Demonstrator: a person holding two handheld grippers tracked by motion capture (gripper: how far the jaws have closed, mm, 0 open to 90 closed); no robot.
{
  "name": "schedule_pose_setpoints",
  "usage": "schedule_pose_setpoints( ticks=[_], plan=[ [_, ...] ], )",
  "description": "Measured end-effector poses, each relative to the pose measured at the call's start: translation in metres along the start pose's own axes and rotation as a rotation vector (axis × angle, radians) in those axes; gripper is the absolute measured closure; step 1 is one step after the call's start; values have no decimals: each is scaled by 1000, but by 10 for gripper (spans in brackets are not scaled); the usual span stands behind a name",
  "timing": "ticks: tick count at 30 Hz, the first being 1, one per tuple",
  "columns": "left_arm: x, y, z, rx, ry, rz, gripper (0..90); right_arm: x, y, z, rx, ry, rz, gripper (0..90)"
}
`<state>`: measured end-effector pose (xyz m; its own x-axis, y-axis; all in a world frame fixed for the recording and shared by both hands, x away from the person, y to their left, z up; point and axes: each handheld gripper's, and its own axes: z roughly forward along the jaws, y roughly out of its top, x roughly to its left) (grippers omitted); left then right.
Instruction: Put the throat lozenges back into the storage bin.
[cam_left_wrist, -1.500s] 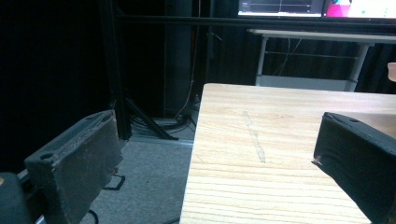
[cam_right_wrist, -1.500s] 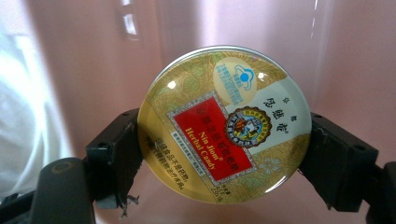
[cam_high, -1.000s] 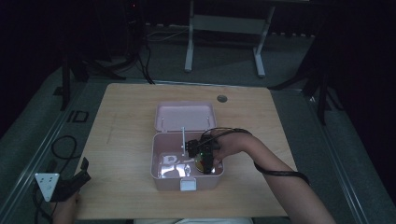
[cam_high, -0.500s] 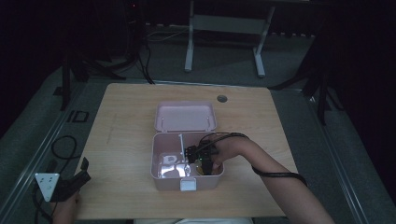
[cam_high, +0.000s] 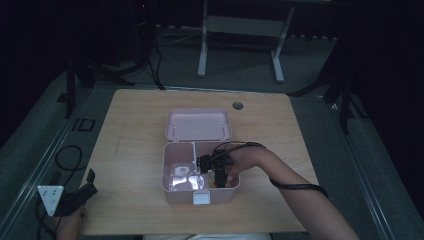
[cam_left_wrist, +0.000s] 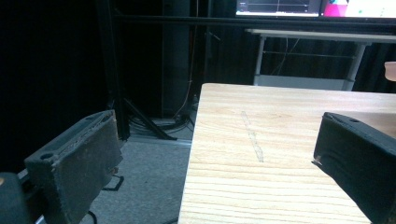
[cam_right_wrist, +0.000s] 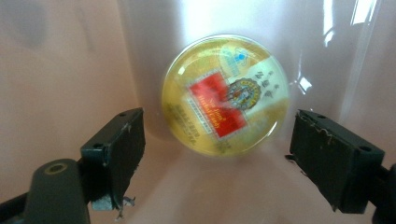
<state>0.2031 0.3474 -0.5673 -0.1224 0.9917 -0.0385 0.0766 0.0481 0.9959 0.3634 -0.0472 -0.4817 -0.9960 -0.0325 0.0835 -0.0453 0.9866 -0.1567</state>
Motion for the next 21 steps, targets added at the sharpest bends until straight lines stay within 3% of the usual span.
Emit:
schedule_pose_setpoints(
  ticks=[6,14,21],
  plan=[
    [0,0,0,1,-1,1,11,0,-1,-6,-11,-1,-1,171],
    [0,0,0,2,-1,0,10,2,-5,-27,-28,-23,1,175],
    [0,0,0,2,0,2,10,5,-22,-63,-128,-29,14,125]
  ],
)
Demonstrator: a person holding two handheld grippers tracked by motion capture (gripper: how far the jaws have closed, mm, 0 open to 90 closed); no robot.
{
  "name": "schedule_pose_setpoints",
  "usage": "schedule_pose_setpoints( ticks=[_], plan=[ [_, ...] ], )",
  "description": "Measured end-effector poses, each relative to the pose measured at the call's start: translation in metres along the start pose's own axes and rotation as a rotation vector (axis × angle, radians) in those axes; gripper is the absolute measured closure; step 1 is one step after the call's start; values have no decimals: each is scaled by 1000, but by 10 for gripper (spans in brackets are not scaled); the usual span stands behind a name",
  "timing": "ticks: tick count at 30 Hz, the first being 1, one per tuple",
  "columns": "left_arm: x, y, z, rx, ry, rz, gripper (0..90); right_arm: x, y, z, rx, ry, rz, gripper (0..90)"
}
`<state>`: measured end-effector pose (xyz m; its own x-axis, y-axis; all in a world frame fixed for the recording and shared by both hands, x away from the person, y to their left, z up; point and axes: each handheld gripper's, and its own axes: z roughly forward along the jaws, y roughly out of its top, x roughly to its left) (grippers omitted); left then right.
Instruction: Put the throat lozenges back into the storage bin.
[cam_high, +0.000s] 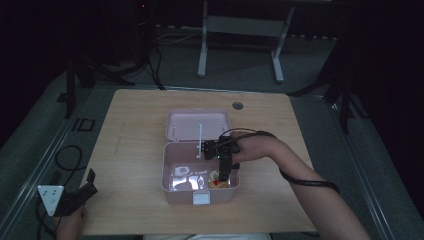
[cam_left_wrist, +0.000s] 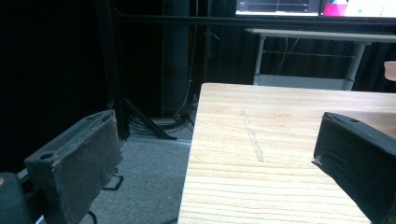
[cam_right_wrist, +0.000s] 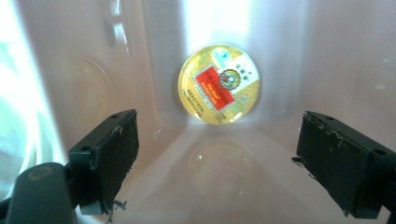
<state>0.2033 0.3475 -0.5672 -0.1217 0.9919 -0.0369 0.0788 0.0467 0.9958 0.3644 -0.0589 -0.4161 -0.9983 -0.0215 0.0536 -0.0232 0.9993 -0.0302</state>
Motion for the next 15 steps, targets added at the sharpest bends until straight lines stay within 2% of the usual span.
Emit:
schedule_pose_setpoints(
  ticks=[3,4,5,7,10,15],
  plan=[
    [0,0,0,0,1,1,11,-2,-12,-19,-67,-22,14,125],
    [0,0,0,0,1,1,10,-2,-12,-19,-67,-22,14,125],
    [0,0,0,0,0,-1,10,-3,-23,-29,-101,-48,26,125],
    [0,0,0,0,0,-1,10,-4,-32,-35,-120,-58,40,125],
    [0,0,0,-1,1,0,10,-7,-48,-40,-142,-82,60,125],
    [0,0,0,-1,2,2,10,-12,-79,-38,-180,-89,105,125]
  ],
)
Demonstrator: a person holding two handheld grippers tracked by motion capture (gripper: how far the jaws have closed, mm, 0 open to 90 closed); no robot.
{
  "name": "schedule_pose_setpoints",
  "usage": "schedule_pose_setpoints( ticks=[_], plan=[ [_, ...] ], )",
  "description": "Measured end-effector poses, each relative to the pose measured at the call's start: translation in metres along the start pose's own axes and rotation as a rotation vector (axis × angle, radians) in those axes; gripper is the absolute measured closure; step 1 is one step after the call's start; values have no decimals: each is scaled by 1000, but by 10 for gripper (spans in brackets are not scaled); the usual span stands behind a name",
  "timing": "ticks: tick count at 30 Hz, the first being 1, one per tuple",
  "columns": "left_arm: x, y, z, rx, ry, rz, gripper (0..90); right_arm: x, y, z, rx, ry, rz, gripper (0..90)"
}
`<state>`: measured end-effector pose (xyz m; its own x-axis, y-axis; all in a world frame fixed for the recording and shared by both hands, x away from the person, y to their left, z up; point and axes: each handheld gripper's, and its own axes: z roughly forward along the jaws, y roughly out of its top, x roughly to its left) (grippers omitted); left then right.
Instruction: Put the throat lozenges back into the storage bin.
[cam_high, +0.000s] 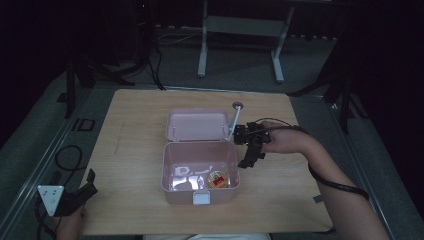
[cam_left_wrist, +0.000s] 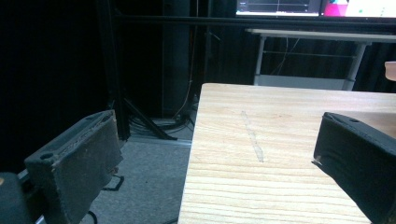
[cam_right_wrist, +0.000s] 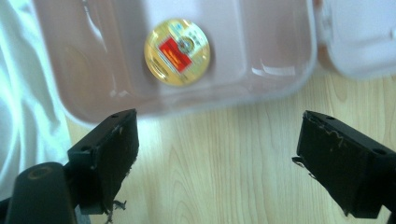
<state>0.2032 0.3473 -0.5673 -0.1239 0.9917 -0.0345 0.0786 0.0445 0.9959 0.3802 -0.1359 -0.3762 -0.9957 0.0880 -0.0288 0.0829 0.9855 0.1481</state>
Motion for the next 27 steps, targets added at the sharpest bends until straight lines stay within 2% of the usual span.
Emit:
schedule_pose_setpoints(
  ticks=[1,2,5,10,11,12,15,17,19,20,21,22,27],
  plan=[
    [0,0,0,0,0,0,11,0,0,0,0,0,0,125],
    [0,0,0,-1,0,-2,11,-3,-12,2,-10,-1,24,125],
    [0,0,0,1,0,-1,10,-7,-25,8,-16,-3,44,124],
    [0,0,0,0,0,-2,10,-16,-50,30,-47,-31,102,122],
    [0,0,0,0,0,-2,10,-16,-50,30,-47,-31,102,122],
    [0,0,0,0,1,-2,10,-20,-59,43,-55,-40,130,122],
    [0,0,0,0,0,-5,11,-22,-66,53,-66,-57,149,122],
    [0,0,0,-1,-1,-6,11,-26,-77,71,-87,-64,193,122],
    [0,0,0,-1,-2,-6,11,-29,-84,82,-117,-72,226,118],
    [0,0,0,-1,-2,-6,11,-29,-84,82,-117,-72,226,118],
    [0,0,0,-1,-2,-6,11,-30,-88,87,-138,-87,241,118],
    [0,0,0,-1,-1,-6,11,-32,-95,94,-190,-120,286,117],
    [0,0,0,-1,0,-1,10,-35,-114,111,-318,-201,387,117]
  ],
)
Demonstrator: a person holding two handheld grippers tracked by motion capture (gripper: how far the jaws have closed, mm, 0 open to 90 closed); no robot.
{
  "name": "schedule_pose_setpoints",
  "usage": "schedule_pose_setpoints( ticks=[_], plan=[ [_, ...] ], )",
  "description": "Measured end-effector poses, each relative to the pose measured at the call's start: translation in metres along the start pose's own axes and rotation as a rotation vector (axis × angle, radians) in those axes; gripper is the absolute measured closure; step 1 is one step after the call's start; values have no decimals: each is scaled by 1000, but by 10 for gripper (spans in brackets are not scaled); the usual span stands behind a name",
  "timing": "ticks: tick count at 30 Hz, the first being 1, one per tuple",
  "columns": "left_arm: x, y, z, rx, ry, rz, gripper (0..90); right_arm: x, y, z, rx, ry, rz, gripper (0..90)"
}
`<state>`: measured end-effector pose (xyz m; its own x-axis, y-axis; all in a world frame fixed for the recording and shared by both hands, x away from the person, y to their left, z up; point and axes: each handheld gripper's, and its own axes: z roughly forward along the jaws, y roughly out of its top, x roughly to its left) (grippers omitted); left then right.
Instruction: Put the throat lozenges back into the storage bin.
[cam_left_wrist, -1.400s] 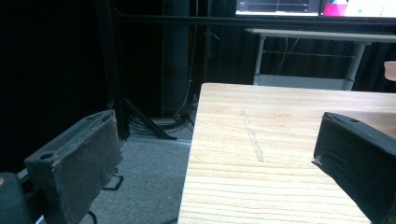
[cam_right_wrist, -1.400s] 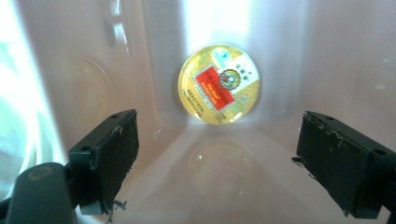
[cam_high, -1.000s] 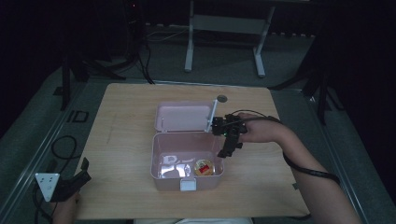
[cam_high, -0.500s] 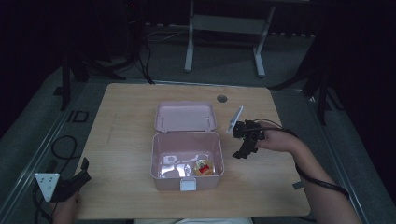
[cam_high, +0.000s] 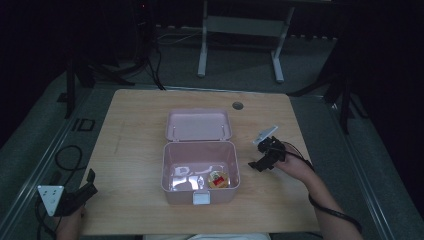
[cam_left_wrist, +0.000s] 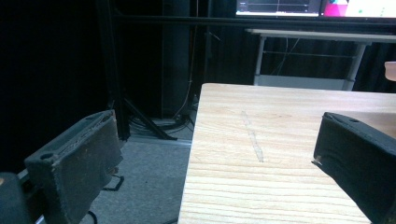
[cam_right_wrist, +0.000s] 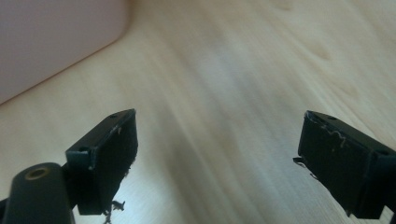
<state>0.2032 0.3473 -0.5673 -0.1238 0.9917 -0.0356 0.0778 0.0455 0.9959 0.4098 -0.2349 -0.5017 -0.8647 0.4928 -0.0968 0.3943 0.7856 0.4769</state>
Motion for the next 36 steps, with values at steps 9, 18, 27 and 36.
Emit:
schedule_pose_setpoints(
  ticks=[9,18,27,36],
  plan=[
    [0,0,0,-1,1,-3,11,-14,-44,10,-249,-131,217,116],
    [0,0,0,0,1,-3,10,-24,-84,8,-291,-206,350,114],
    [0,0,0,0,0,-3,11,-30,-123,-13,-358,-341,514,114],
    [0,0,0,-2,-2,-3,11,-31,-139,-19,-381,-408,587,114]
  ],
)
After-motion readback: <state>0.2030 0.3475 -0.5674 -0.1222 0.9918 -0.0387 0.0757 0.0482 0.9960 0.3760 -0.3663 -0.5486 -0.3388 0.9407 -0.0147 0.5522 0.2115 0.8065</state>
